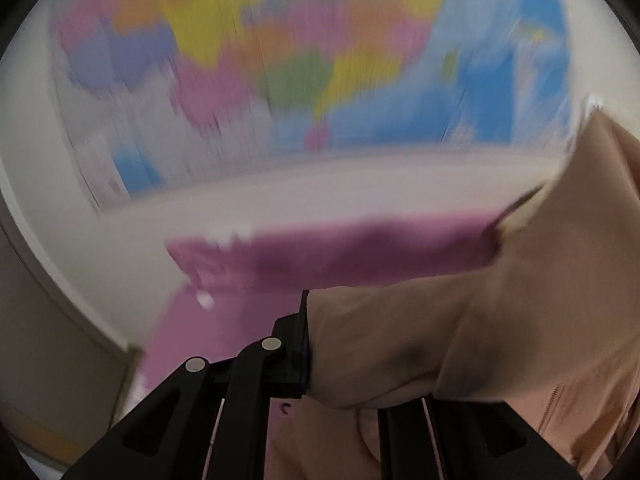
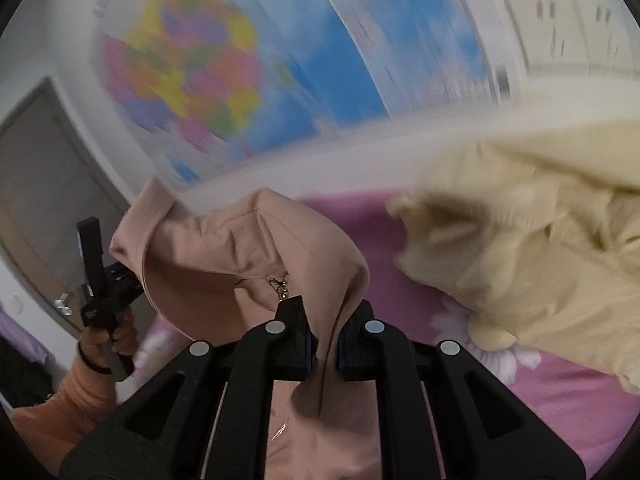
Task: Fold large clothes
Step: 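Lift the pink jacket with the right gripper while the left gripper grasps its sleeve, then lower the pink jacket onto the bed with both grippers and release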
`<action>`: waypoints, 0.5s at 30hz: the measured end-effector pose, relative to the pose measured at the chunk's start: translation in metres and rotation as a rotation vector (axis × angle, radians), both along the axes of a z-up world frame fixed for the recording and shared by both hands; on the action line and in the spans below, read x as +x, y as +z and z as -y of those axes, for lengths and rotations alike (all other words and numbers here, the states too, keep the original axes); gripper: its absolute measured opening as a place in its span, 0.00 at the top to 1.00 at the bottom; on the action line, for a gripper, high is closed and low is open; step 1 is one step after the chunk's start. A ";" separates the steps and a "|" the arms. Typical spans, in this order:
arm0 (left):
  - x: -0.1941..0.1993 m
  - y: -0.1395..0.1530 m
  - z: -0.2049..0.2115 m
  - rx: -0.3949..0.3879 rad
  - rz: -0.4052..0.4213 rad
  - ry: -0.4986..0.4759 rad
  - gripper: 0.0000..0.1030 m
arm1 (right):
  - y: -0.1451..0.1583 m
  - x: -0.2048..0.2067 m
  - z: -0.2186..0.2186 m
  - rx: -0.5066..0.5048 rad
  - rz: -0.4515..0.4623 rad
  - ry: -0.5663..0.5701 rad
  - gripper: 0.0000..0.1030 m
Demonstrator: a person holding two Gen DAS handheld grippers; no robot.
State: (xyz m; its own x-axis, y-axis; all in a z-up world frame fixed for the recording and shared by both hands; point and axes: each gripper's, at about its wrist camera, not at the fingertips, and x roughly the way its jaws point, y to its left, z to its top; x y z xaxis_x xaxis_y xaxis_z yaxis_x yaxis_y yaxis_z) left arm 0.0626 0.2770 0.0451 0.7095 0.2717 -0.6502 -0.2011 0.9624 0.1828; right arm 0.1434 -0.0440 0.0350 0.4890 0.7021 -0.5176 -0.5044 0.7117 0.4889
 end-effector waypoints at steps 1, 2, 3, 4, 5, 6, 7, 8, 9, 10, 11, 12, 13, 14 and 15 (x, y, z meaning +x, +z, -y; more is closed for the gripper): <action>0.011 -0.014 -0.004 -0.007 -0.026 0.008 0.91 | -0.011 0.012 -0.005 -0.005 -0.024 -0.007 0.91; 0.018 -0.020 -0.007 -0.022 -0.043 0.002 0.91 | -0.019 0.019 -0.006 -0.015 -0.036 -0.014 0.91; 0.025 -0.027 -0.009 -0.042 -0.059 -0.020 0.91 | -0.028 0.032 -0.007 -0.008 -0.067 -0.030 0.91; 0.031 -0.030 -0.011 -0.050 -0.067 -0.025 0.91 | -0.036 0.038 -0.006 0.003 -0.083 -0.035 0.91; 0.037 -0.031 -0.013 -0.057 -0.075 -0.025 0.91 | -0.041 0.048 -0.004 0.030 -0.110 -0.045 0.91; 0.044 -0.029 -0.017 -0.087 -0.082 -0.040 0.91 | -0.043 0.059 -0.001 0.059 -0.131 -0.050 0.91; 0.051 -0.027 -0.017 -0.108 -0.088 -0.054 0.91 | -0.044 0.069 0.002 0.088 -0.140 -0.055 0.91; 0.058 -0.026 -0.020 -0.115 -0.090 -0.053 0.91 | -0.045 0.075 0.004 0.102 -0.139 -0.070 0.91; 0.066 -0.026 -0.020 -0.116 -0.092 -0.064 0.91 | -0.048 0.081 0.008 0.117 -0.143 -0.101 0.91; 0.071 -0.028 -0.018 -0.116 -0.100 -0.094 0.88 | -0.053 0.086 0.010 0.125 -0.163 -0.124 0.91; 0.078 -0.030 -0.017 -0.109 -0.114 -0.099 0.82 | -0.058 0.093 0.011 0.119 -0.192 -0.141 0.88; 0.087 -0.039 -0.019 -0.106 -0.142 -0.074 0.78 | -0.069 0.101 0.009 0.088 -0.232 -0.156 0.83; 0.093 -0.048 -0.019 -0.109 -0.168 -0.072 0.73 | -0.077 0.104 0.007 0.049 -0.252 -0.181 0.80; 0.100 -0.059 -0.020 -0.110 -0.201 -0.083 0.68 | -0.080 0.102 0.005 0.007 -0.253 -0.206 0.71; 0.103 -0.069 -0.022 -0.113 -0.220 -0.080 0.67 | -0.079 0.100 0.005 -0.007 -0.246 -0.217 0.65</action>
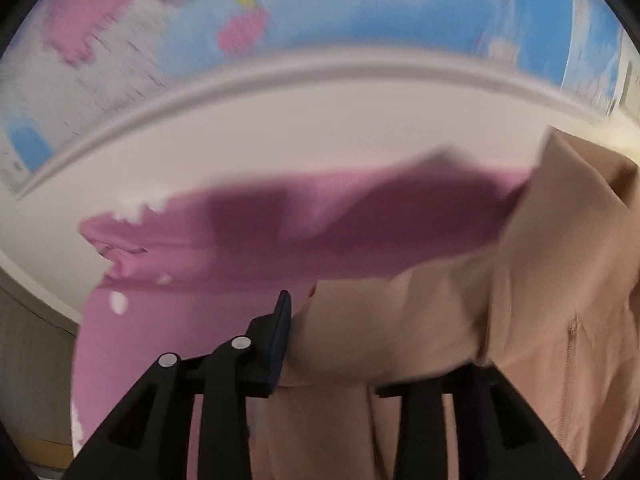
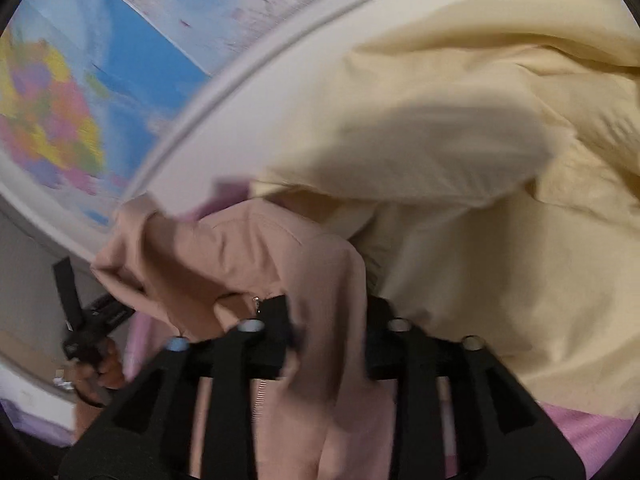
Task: Fold large clothes
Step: 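Lower the pink jacket onto the bed with both grippers and release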
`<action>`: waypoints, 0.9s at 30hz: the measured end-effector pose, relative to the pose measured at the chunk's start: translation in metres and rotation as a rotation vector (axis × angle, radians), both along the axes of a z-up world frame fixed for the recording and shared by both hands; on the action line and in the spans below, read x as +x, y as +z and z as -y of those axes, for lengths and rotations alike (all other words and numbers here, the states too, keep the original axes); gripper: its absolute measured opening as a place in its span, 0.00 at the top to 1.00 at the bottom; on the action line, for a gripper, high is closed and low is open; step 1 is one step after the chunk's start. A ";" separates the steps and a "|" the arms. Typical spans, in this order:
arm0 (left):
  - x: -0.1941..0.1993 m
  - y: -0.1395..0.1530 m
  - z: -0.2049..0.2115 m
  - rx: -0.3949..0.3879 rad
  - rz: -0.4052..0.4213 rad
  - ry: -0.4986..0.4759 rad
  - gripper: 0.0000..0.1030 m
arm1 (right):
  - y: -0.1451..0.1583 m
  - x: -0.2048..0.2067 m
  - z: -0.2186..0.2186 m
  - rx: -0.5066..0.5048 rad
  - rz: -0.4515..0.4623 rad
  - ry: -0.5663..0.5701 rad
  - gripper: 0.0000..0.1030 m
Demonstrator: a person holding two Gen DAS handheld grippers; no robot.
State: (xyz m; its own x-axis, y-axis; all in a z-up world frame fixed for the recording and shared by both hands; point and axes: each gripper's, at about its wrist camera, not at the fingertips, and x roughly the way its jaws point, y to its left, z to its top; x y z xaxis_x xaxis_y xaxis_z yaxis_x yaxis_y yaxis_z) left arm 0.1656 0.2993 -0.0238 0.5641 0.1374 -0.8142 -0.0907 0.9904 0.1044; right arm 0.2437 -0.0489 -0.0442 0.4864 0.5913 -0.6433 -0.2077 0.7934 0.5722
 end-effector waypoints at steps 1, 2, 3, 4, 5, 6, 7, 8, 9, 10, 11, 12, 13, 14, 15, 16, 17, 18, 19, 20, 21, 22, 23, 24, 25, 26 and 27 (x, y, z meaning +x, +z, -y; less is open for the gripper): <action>0.000 -0.007 -0.002 -0.003 -0.008 0.000 0.65 | 0.003 -0.003 0.001 -0.008 0.016 -0.014 0.62; -0.001 -0.013 -0.003 -0.005 -0.011 -0.005 0.65 | 0.009 -0.008 0.001 -0.020 0.037 -0.029 0.52; -0.005 -0.015 -0.005 -0.005 -0.004 -0.007 0.64 | 0.018 -0.016 0.000 -0.060 0.074 -0.057 0.43; -0.008 -0.016 -0.008 -0.013 0.006 -0.015 0.62 | 0.028 -0.023 -0.003 -0.103 0.112 -0.072 0.43; -0.011 -0.014 -0.009 -0.027 0.015 -0.028 0.59 | 0.036 -0.029 -0.009 -0.130 0.153 -0.067 0.43; -0.016 -0.011 -0.013 -0.046 0.028 -0.042 0.56 | 0.048 -0.039 -0.020 -0.147 0.207 -0.044 0.43; -0.021 -0.007 -0.016 -0.058 0.044 -0.054 0.53 | 0.054 -0.043 -0.029 -0.159 0.236 -0.024 0.43; -0.024 -0.008 -0.018 -0.063 0.054 -0.061 0.51 | 0.060 -0.045 -0.041 -0.176 0.266 0.007 0.43; -0.028 -0.004 -0.021 -0.070 0.071 -0.067 0.48 | 0.064 -0.051 -0.059 -0.208 0.298 0.058 0.43; -0.032 -0.002 -0.025 -0.080 0.082 -0.070 0.45 | 0.063 -0.053 -0.078 -0.244 0.319 0.109 0.43; -0.035 0.001 -0.028 -0.092 0.090 -0.074 0.45 | 0.059 -0.050 -0.095 -0.279 0.325 0.144 0.45; -0.040 0.003 -0.030 -0.101 0.097 -0.079 0.45 | 0.054 -0.044 -0.106 -0.296 0.316 0.168 0.45; -0.043 0.004 -0.030 -0.102 0.100 -0.087 0.42 | 0.049 -0.038 -0.113 -0.299 0.296 0.189 0.47; -0.046 0.005 -0.029 -0.096 0.099 -0.097 0.39 | 0.042 -0.029 -0.120 -0.298 0.268 0.193 0.55; -0.049 0.003 -0.029 -0.083 0.091 -0.105 0.37 | 0.033 -0.014 -0.126 -0.293 0.228 0.187 0.70; -0.052 0.003 -0.026 -0.074 0.079 -0.112 0.37 | 0.025 -0.007 -0.123 -0.272 0.190 0.186 0.82; -0.053 0.000 -0.026 -0.069 0.063 -0.123 0.37 | 0.021 0.004 -0.120 -0.250 0.156 0.166 0.97; -0.055 -0.003 -0.027 -0.062 0.051 -0.130 0.37 | 0.020 0.010 -0.114 -0.232 0.143 0.130 0.97; -0.058 -0.002 -0.026 -0.053 0.042 -0.132 0.37 | 0.021 0.014 -0.105 -0.202 0.137 0.103 0.98; -0.062 -0.004 -0.029 -0.048 0.033 -0.132 0.37 | 0.023 0.016 -0.096 -0.158 0.132 0.079 0.98; -0.065 -0.006 -0.034 -0.055 0.029 -0.136 0.37 | 0.026 0.016 -0.090 -0.140 0.133 0.067 0.96; -0.070 -0.007 -0.038 -0.066 0.025 -0.141 0.37 | 0.031 0.012 -0.083 -0.114 0.137 0.056 0.93; -0.077 -0.007 -0.041 -0.076 0.024 -0.152 0.37 | 0.037 0.004 -0.075 -0.083 0.155 0.069 0.89; -0.085 -0.007 -0.042 -0.083 0.025 -0.165 0.36 | 0.041 -0.002 -0.073 -0.069 0.173 0.081 0.69; -0.097 -0.006 -0.042 -0.087 0.028 -0.191 0.34 | 0.048 -0.017 -0.064 -0.075 0.204 0.078 0.53; -0.104 -0.005 -0.041 -0.087 0.029 -0.205 0.27 | 0.051 -0.030 -0.057 -0.088 0.231 0.074 0.34; -0.116 -0.005 -0.039 -0.086 0.030 -0.222 0.23 | 0.056 -0.049 -0.049 -0.102 0.267 0.083 0.30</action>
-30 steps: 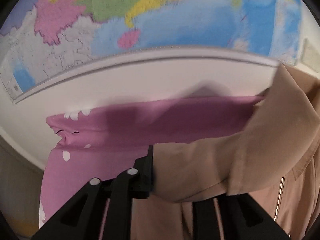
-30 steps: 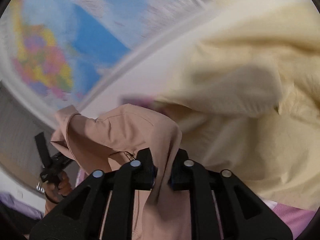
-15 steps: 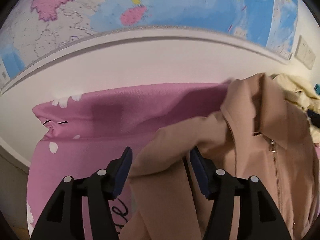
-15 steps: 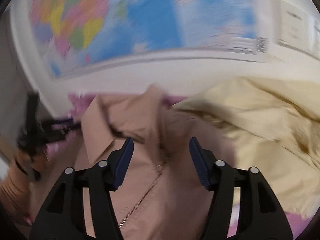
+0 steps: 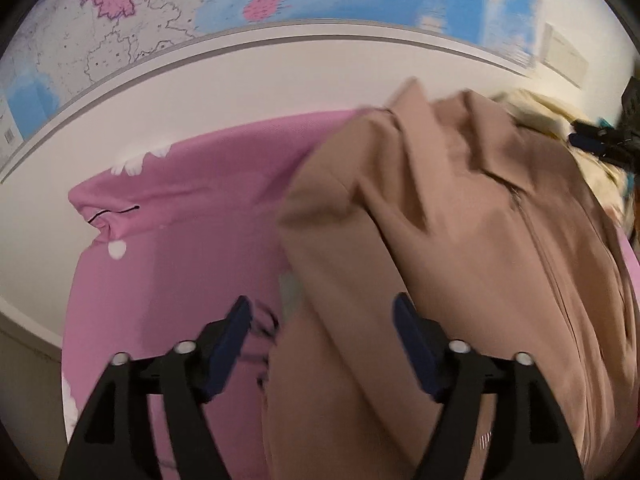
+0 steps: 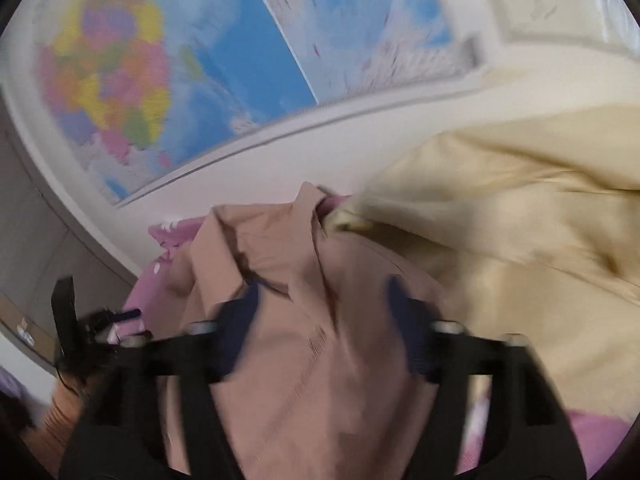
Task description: Fold large clothes
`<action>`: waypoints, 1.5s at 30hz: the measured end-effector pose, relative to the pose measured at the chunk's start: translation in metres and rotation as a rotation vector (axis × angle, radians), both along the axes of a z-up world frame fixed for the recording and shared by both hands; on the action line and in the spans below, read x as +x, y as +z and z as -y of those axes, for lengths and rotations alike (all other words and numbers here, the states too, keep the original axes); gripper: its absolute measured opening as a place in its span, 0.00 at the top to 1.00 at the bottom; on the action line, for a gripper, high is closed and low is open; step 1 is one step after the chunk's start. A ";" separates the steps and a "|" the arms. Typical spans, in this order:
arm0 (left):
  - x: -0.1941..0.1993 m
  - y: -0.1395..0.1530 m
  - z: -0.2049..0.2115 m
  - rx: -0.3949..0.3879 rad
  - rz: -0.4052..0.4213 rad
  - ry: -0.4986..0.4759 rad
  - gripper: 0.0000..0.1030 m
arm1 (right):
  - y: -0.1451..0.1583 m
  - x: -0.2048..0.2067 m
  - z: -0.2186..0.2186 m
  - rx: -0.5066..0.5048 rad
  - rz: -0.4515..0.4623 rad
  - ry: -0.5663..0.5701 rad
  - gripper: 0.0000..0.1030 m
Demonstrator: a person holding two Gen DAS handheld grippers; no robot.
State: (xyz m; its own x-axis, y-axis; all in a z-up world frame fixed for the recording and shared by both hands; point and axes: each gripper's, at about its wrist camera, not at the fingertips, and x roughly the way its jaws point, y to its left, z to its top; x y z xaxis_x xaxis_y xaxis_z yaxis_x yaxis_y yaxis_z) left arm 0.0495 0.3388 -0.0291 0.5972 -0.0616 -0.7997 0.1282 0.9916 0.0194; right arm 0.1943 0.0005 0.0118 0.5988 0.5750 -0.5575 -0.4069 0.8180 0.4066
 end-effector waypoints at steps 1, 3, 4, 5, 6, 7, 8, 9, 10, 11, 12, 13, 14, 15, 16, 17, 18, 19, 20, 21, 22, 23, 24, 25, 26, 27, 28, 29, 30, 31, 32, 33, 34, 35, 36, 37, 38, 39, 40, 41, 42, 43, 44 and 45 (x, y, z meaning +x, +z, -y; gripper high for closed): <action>-0.014 0.000 0.003 -0.002 0.008 -0.024 0.21 | 0.000 -0.019 0.009 -0.016 0.011 0.010 0.29; -0.034 -0.002 0.010 -0.007 0.011 -0.062 0.21 | -0.007 -0.055 0.031 -0.038 -0.008 0.009 0.24; -0.044 -0.003 0.015 -0.011 0.009 -0.080 0.21 | -0.011 -0.073 0.045 -0.045 -0.022 0.011 0.23; -0.053 -0.005 0.020 -0.019 0.008 -0.100 0.20 | -0.018 -0.089 0.053 -0.065 -0.043 0.009 0.20; -0.061 -0.008 0.024 -0.028 0.003 -0.118 0.20 | -0.028 -0.108 0.062 -0.088 -0.064 -0.005 0.16; -0.068 -0.011 0.029 -0.033 -0.005 -0.129 0.20 | -0.039 -0.125 0.072 -0.108 -0.089 -0.023 0.13; -0.073 -0.013 0.034 -0.035 -0.015 -0.143 0.20 | -0.048 -0.137 0.082 -0.117 -0.113 -0.027 0.09; -0.079 -0.018 0.041 -0.031 -0.029 -0.161 0.20 | -0.062 -0.151 0.087 -0.122 -0.149 -0.028 0.09; -0.081 -0.021 0.045 -0.020 -0.040 -0.165 0.25 | -0.070 -0.158 0.088 -0.115 -0.172 -0.024 0.09; -0.082 -0.026 0.049 -0.002 -0.058 -0.162 0.42 | -0.077 -0.163 0.088 -0.107 -0.190 -0.014 0.12; -0.079 -0.033 0.050 0.013 -0.092 -0.149 0.54 | -0.085 -0.169 0.086 -0.100 -0.216 0.007 0.30; -0.076 -0.037 0.047 0.004 -0.123 -0.120 0.74 | -0.091 -0.173 0.085 -0.095 -0.234 0.029 0.46; -0.074 -0.036 0.042 -0.039 -0.135 -0.101 0.95 | -0.094 -0.174 0.088 -0.085 -0.243 0.047 0.74; -0.072 -0.033 0.036 -0.067 -0.131 -0.083 0.97 | -0.092 -0.174 0.087 -0.077 -0.243 0.052 0.96; -0.072 -0.027 0.029 -0.078 -0.110 -0.049 0.97 | -0.085 -0.173 0.091 -0.076 -0.225 0.040 0.97; -0.072 -0.018 0.021 -0.083 -0.079 -0.014 0.98 | -0.077 -0.173 0.096 -0.068 -0.201 0.028 0.97; -0.073 -0.007 0.009 -0.096 -0.043 0.025 0.98 | -0.058 -0.171 0.108 -0.069 -0.150 -0.011 0.97; -0.074 0.005 -0.004 -0.113 -0.015 0.066 0.98 | -0.042 -0.170 0.118 -0.076 -0.115 -0.047 0.97; -0.075 0.015 -0.016 -0.125 0.008 0.101 0.98 | -0.028 -0.170 0.129 -0.074 -0.078 -0.076 0.97; -0.074 0.027 -0.030 -0.118 0.037 0.145 0.98 | -0.006 -0.166 0.145 -0.065 -0.028 -0.122 0.97; -0.074 0.037 -0.042 -0.104 0.060 0.187 0.98 | 0.009 -0.162 0.157 -0.067 0.005 -0.158 0.97; -0.071 0.045 -0.057 -0.099 0.075 0.237 0.98 | 0.025 -0.154 0.168 -0.086 0.048 -0.201 0.97; -0.067 0.050 -0.069 -0.104 0.077 0.273 0.98 | 0.033 -0.148 0.175 -0.106 0.073 -0.247 0.98; -0.064 0.051 -0.079 -0.101 0.080 0.305 0.98 | 0.036 -0.141 0.182 -0.111 0.080 -0.285 0.98; -0.059 0.051 -0.088 -0.075 0.082 0.335 0.95 | 0.035 -0.132 0.188 -0.096 0.068 -0.301 0.98; -0.052 0.045 -0.098 -0.037 0.067 0.379 0.91 | 0.027 -0.119 0.193 -0.091 0.032 -0.309 0.98; -0.043 0.035 -0.107 -0.004 0.031 0.417 0.76 | 0.015 -0.108 0.195 -0.093 -0.009 -0.331 0.98; -0.034 0.019 -0.110 0.064 -0.022 0.442 0.61 | 0.004 -0.099 0.192 -0.098 -0.043 -0.334 0.97; -0.030 0.009 -0.110 0.106 -0.046 0.447 0.60 | -0.013 -0.091 0.189 -0.113 -0.093 -0.336 0.94; -0.027 -0.003 -0.106 0.146 -0.069 0.444 0.59 | -0.027 -0.088 0.186 -0.129 -0.127 -0.360 0.92; -0.026 -0.012 -0.102 0.176 -0.089 0.436 0.58 | -0.036 -0.089 0.188 -0.136 -0.150 -0.365 0.88; -0.028 -0.018 -0.098 0.202 -0.098 0.434 0.57 | -0.047 -0.091 0.187 -0.124 -0.178 -0.364 0.75; -0.032 -0.019 -0.094 0.214 -0.085 0.441 0.53 | -0.049 -0.094 0.188 -0.120 -0.179 -0.379 0.66; -0.038 -0.016 -0.093 0.217 -0.059 0.440 0.53 | -0.047 -0.101 0.188 -0.132 -0.163 -0.407 0.58; -0.046 -0.007 -0.093 0.195 -0.021 0.432 0.53 | -0.039 -0.113 0.185 -0.131 -0.123 -0.408 0.58; -0.055 0.003 -0.094 0.156 0.008 0.423 0.47 | -0.030 -0.125 0.182 -0.102 -0.084 -0.380 0.56; -0.068 0.016 -0.095 0.087 0.043 0.398 0.40 | -0.021 -0.140 0.179 -0.076 -0.047 -0.350 0.50; -0.079 0.023 -0.094 0.048 0.067 0.373 0.38 | -0.009 -0.160 0.164 -0.074 0.002 -0.291 0.39; -0.090 0.031 -0.092 0.021 0.091 0.345 0.34 | -0.003 -0.173 0.152 -0.086 0.023 -0.234 0.33; -0.104 0.037 -0.084 0.005 0.112 0.304 0.28 | 0.000 -0.181 0.141 -0.091 0.034 -0.178 0.27; -0.115 0.036 -0.077 -0.005 0.115 0.267 0.27 | -0.002 -0.198 0.123 -0.083 0.032 -0.079 0.27; -0.121 0.034 -0.071 -0.020 0.105 0.235 0.27 | -0.006 -0.205 0.114 -0.079 0.015 -0.032 0.27; -0.130 0.028 -0.062 -0.040 0.084 0.200 0.27 | -0.015 -0.213 0.103 -0.075 -0.019 0.019 0.26; -0.137 0.022 -0.053 -0.054 0.064 0.173 0.27 | -0.029 -0.221 0.091 -0.058 -0.070 0.065 0.26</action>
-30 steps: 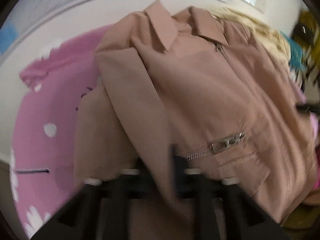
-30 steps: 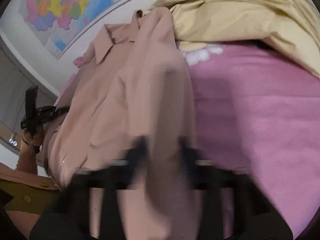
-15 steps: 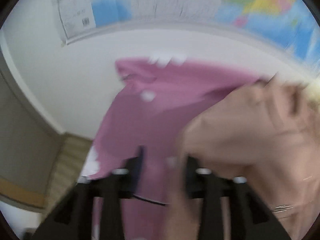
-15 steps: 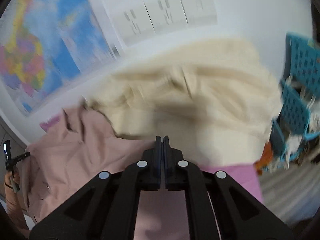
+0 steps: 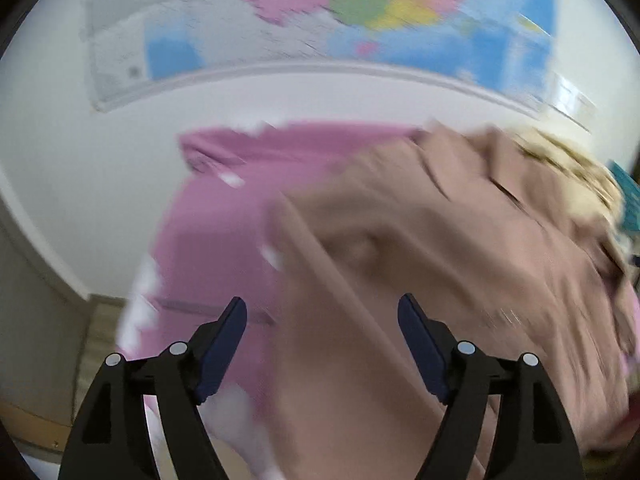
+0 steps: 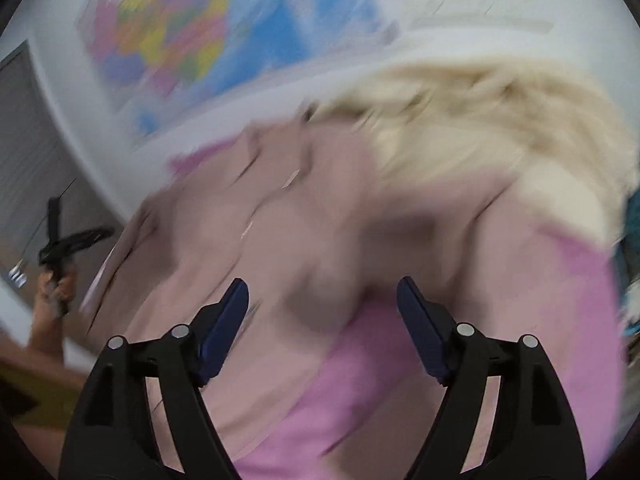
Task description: Fold large clothes
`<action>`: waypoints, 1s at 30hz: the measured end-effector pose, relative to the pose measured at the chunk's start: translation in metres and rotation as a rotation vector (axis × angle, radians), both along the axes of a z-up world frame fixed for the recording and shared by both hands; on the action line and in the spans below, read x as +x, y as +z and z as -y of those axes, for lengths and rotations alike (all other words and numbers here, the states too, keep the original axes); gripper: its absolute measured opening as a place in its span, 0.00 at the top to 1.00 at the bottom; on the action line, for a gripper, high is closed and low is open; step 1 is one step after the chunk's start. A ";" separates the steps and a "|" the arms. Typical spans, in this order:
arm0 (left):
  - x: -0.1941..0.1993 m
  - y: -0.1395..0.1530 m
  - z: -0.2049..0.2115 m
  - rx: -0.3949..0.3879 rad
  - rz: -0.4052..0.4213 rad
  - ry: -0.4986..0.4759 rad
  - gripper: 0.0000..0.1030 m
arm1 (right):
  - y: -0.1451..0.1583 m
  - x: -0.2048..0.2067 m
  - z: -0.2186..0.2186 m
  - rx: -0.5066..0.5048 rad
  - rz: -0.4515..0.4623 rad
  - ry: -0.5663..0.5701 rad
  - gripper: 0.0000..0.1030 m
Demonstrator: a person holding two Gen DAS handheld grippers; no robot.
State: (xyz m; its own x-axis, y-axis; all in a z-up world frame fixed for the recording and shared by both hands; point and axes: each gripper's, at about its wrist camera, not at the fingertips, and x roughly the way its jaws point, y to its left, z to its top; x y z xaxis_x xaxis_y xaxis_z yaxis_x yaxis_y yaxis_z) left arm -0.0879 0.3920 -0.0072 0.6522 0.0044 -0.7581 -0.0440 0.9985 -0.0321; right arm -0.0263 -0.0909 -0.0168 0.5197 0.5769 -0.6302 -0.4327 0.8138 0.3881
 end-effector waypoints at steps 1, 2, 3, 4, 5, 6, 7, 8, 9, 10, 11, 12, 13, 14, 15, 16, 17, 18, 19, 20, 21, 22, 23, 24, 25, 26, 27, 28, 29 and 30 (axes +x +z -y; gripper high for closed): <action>-0.007 -0.004 0.009 -0.011 -0.015 -0.022 0.26 | -0.012 -0.004 -0.007 0.020 -0.045 0.025 0.26; -0.012 -0.011 0.016 -0.018 -0.034 -0.045 0.25 | -0.025 -0.008 -0.013 0.030 -0.091 0.039 0.26; -0.018 -0.020 0.026 -0.021 -0.052 -0.067 0.25 | -0.039 -0.013 -0.019 0.045 -0.135 0.048 0.26; -0.019 -0.027 0.029 -0.020 -0.064 -0.079 0.25 | -0.046 -0.015 -0.021 0.068 -0.161 0.060 0.26; -0.024 -0.033 0.033 -0.012 -0.075 -0.085 0.28 | -0.055 -0.020 -0.024 0.103 -0.192 0.077 0.26; -0.027 -0.042 0.037 0.020 -0.088 -0.063 0.34 | -0.061 -0.024 -0.026 0.124 -0.206 0.080 0.26; -0.030 -0.047 0.037 0.042 -0.099 -0.037 0.54 | -0.063 -0.030 -0.028 0.130 -0.199 0.077 0.25; -0.031 -0.051 0.032 0.044 -0.123 -0.002 0.77 | -0.062 -0.035 -0.031 0.140 -0.180 0.084 0.25; -0.032 -0.050 0.026 0.025 -0.126 0.025 0.84 | -0.063 -0.036 -0.034 0.161 -0.186 0.103 0.25; -0.034 -0.045 0.018 0.014 -0.106 0.051 0.95 | -0.065 -0.037 -0.038 0.174 -0.194 0.117 0.27; -0.036 -0.038 0.011 0.020 -0.086 0.083 0.97 | -0.064 -0.037 -0.042 0.153 -0.182 0.116 0.31; -0.039 -0.028 0.001 0.051 -0.060 0.136 0.97 | -0.064 -0.039 -0.046 0.139 -0.175 0.124 0.48; -0.045 -0.019 -0.006 0.071 -0.039 0.174 0.97 | -0.065 -0.038 -0.046 0.150 -0.189 0.130 0.63; -0.047 -0.009 -0.015 0.092 -0.017 0.213 0.97 | -0.068 -0.036 -0.044 0.176 -0.205 0.125 0.85; -0.051 0.002 -0.026 0.138 0.006 0.266 0.97 | -0.068 -0.034 -0.040 0.220 -0.214 0.116 0.91; -0.051 0.009 -0.036 0.197 0.017 0.313 0.97 | -0.067 -0.033 -0.039 0.229 -0.205 0.103 0.93; -0.051 0.015 -0.046 0.248 0.020 0.356 0.96 | -0.065 -0.031 -0.034 0.229 -0.192 0.088 0.94; -0.048 0.016 -0.055 0.310 0.006 0.412 0.95 | -0.061 -0.030 -0.030 0.240 -0.178 0.080 0.94; -0.043 0.014 -0.059 0.419 -0.023 0.473 0.90 | -0.058 -0.028 -0.028 0.254 -0.171 0.073 0.94; -0.040 0.010 -0.060 0.495 -0.043 0.506 0.81 | -0.057 -0.027 -0.027 0.254 -0.168 0.071 0.94; -0.037 0.004 -0.057 0.585 -0.061 0.539 0.77 | -0.055 -0.027 -0.027 0.239 -0.158 0.065 0.94; -0.036 -0.001 -0.055 0.610 -0.070 0.543 0.68 | -0.055 -0.028 -0.024 0.235 -0.150 0.054 0.92; -0.038 -0.005 -0.052 0.575 -0.072 0.518 0.60 | -0.055 -0.029 -0.021 0.236 -0.149 0.045 0.89; -0.044 -0.006 -0.045 0.411 -0.045 0.420 0.58 | -0.056 -0.031 -0.018 0.238 -0.153 0.036 0.85; -0.049 -0.005 -0.042 0.297 -0.020 0.341 0.54 | -0.058 -0.033 -0.016 0.244 -0.157 0.026 0.80; -0.059 -0.005 -0.033 0.139 0.014 0.213 0.46 | -0.060 -0.036 -0.014 0.257 -0.163 0.028 0.67; -0.064 -0.006 -0.027 0.076 0.032 0.147 0.43 | -0.061 -0.038 -0.014 0.263 -0.165 0.032 0.53; -0.070 -0.008 -0.018 0.023 0.046 0.084 0.42 | -0.062 -0.042 -0.014 0.264 -0.165 0.036 0.50; -0.074 -0.010 -0.011 -0.020 0.052 0.028 0.41 | -0.063 -0.047 -0.016 0.267 -0.164 0.050 0.48; -0.077 -0.014 -0.002 -0.064 0.054 -0.030 0.38 | -0.064 -0.049 -0.015 0.273 -0.164 0.064 0.45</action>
